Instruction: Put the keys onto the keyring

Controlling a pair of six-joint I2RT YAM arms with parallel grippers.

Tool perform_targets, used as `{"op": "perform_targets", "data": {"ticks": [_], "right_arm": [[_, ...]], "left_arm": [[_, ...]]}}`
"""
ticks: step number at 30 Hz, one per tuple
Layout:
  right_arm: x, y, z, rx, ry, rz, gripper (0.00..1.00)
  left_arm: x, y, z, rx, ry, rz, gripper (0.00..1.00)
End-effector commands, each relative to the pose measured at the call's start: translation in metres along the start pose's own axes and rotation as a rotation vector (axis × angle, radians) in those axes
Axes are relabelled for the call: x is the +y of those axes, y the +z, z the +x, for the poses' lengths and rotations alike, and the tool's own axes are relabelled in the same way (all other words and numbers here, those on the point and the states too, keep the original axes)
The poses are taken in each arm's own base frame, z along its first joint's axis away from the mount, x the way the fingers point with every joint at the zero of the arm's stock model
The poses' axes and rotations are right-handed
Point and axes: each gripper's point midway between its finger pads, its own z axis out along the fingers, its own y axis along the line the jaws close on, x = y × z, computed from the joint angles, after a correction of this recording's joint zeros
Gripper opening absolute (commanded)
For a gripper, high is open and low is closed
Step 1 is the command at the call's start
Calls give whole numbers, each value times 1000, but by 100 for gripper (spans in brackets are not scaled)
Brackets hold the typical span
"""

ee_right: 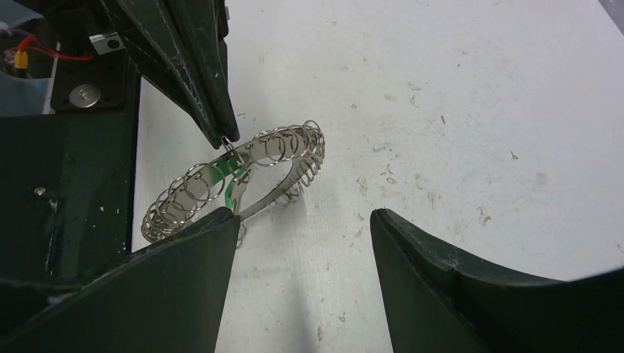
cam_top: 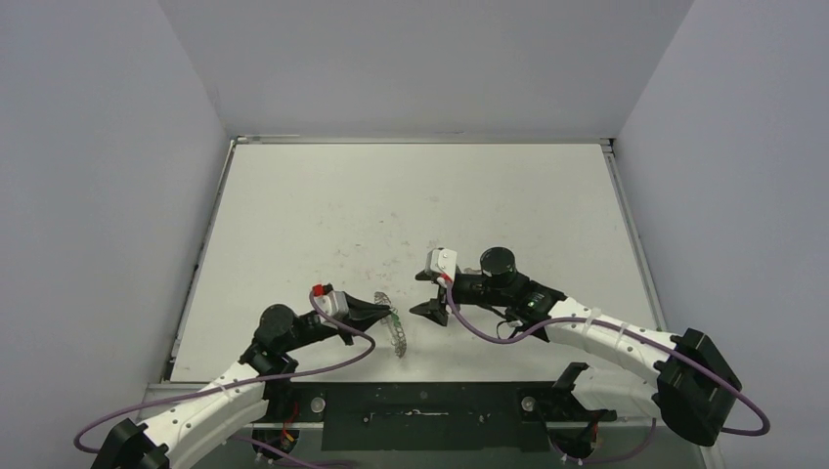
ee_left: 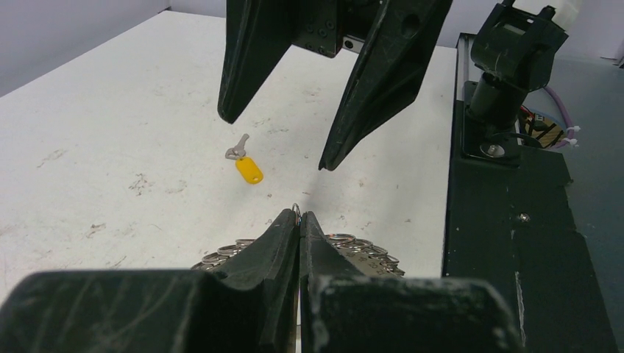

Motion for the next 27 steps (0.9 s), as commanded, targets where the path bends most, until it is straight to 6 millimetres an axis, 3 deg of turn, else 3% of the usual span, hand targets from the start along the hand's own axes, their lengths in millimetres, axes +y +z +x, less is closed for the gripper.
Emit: {"op": "perform_targets", "data": {"ticks": [1,7,11,17,23,24,27], "right_arm": [[8,4,-26,-132,-99,-90,64],[20,14,-31,-174,-117,-194,55],[30,21,-40,-220,-122,-271,42],[37,28,-38,-219,-129,-305,39],[39,31,-41,-228,-127,-310,27],[39,32,-41,-228,-126,-313,24],[42,34,-40,-224,-123,-332,2]], "left_arm": [[-12,4,-42,-119,80,69,0],[-19,3,-46,-136,97,100,0],[-19,4,-46,-136,95,100,0],[-18,5,-47,-137,95,101,0],[-18,6,-48,-139,95,103,0],[-18,7,-49,-141,96,103,0],[-19,7,-49,-140,94,105,0]]}}
